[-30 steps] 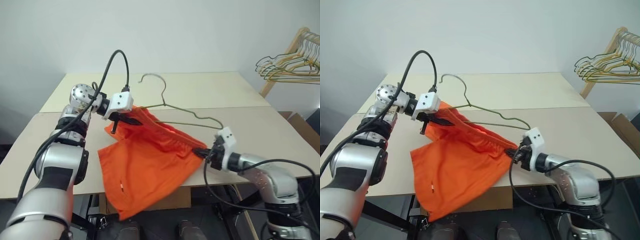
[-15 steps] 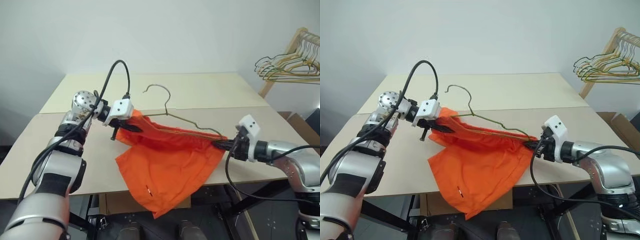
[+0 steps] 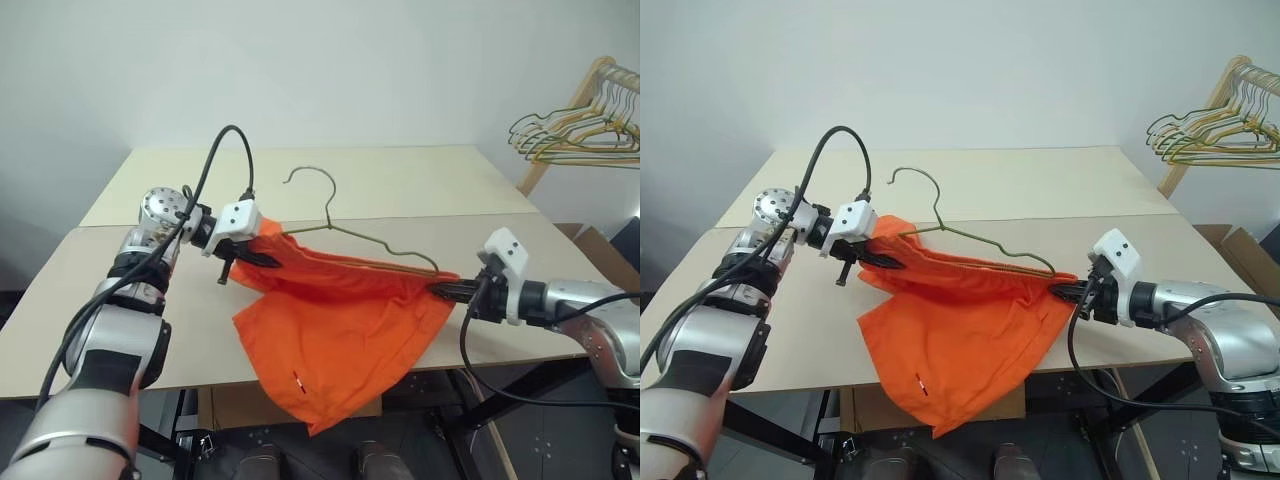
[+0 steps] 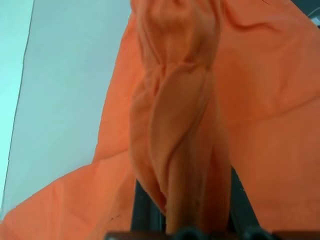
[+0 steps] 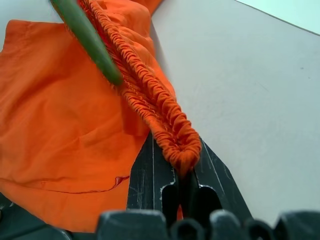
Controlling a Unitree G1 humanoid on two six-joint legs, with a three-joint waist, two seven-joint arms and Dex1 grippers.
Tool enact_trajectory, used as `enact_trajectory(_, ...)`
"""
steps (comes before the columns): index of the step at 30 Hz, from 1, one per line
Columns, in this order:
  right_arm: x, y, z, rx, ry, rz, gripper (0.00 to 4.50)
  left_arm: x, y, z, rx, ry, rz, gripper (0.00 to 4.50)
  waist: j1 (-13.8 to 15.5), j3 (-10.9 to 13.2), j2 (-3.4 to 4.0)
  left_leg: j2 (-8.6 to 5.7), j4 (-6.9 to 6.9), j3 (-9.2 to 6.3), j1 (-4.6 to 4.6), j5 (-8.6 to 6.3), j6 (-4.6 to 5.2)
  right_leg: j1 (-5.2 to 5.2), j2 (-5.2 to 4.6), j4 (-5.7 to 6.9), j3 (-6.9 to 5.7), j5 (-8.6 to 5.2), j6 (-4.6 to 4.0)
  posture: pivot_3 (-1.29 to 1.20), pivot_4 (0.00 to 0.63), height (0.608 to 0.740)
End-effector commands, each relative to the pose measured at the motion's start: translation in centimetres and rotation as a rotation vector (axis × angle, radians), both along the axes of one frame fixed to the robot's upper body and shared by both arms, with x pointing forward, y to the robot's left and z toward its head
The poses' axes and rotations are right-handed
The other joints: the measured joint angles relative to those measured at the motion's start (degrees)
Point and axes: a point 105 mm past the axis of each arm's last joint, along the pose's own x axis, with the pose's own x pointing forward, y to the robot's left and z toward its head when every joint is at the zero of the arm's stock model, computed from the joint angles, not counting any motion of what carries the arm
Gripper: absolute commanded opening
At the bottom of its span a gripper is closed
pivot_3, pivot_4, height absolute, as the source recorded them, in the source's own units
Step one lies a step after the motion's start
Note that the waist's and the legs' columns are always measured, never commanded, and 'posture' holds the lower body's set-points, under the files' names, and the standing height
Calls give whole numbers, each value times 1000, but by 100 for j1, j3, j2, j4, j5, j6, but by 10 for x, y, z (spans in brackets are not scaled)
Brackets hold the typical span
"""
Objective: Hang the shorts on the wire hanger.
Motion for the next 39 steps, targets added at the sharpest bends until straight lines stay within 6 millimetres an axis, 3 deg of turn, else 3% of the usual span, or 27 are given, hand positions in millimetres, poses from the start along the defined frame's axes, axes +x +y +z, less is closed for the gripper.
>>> enact_trajectory(1,5,-36,15,-67,-49,-130,29,2,37,-2,81,-9,114,0,0,0,0,0,0,0,0,0,0,0,0,0,0,0,0,34,0,740)
enact_trajectory(10,-2,-34,26,-85,-91,-87,29,9,37,-8,114,-21,163,0,-4,0,0,0,0,0,1,0,0,0,0,0,0,0,1,26,0,740)
enact_trajectory(17,-12,3,52,-52,-188,77,29,-2,32,-26,178,35,80,0,-19,0,0,1,-1,1,3,0,0,1,0,0,0,-2,3,16,0,740)
enact_trajectory(22,-15,34,53,-87,-219,184,29,-2,24,-32,194,28,56,0,-19,0,0,6,-1,2,5,0,-1,1,2,1,-2,-7,1,8,0,740)
enact_trajectory(28,-13,54,50,-130,-219,247,29,1,18,-35,219,-3,45,0,-17,0,0,3,-1,7,4,0,-1,1,-4,-2,-2,-9,-12,8,0,740)
enact_trajectory(34,-20,55,36,-219,-171,294,1804,8,10,-25,164,-24,72,0,-5,0,0,1,-1,6,-7,-1,0,-11,-6,-2,-2,-4,-15,12,0,740)
enact_trajectory(39,-19,39,51,-220,-210,234,3504,11,9,-22,160,-38,83,0,-1,0,0,0,-1,7,-7,-1,0,-10,-8,-3,-3,0,-9,15,0,740)
